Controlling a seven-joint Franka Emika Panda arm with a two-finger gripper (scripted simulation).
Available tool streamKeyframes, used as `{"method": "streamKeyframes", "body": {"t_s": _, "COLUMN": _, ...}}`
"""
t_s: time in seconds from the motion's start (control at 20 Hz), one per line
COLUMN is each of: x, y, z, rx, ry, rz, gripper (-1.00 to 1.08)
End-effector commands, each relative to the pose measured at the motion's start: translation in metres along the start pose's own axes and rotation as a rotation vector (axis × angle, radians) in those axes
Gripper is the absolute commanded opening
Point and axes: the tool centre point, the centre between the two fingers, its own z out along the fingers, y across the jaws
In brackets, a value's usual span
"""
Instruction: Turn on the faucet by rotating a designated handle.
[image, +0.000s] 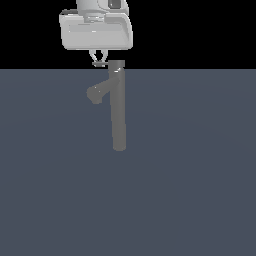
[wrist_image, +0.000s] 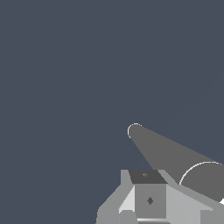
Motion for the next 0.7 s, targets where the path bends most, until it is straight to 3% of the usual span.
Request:
{"method": "streamKeyframes", "body": {"t_s": 0.0, "x": -0.008, "y": -0.002, "z": 0.000, "rx": 0.000, "ry": 0.000, "rz": 0.000, "gripper": -1.00}}
{"method": "streamKeyframes", "body": {"t_s": 0.65, "x": -0.033, "y": 0.007, "z": 0.000, "rx": 0.001, "ry": 0.007, "rz": 0.006, "gripper": -1.00}}
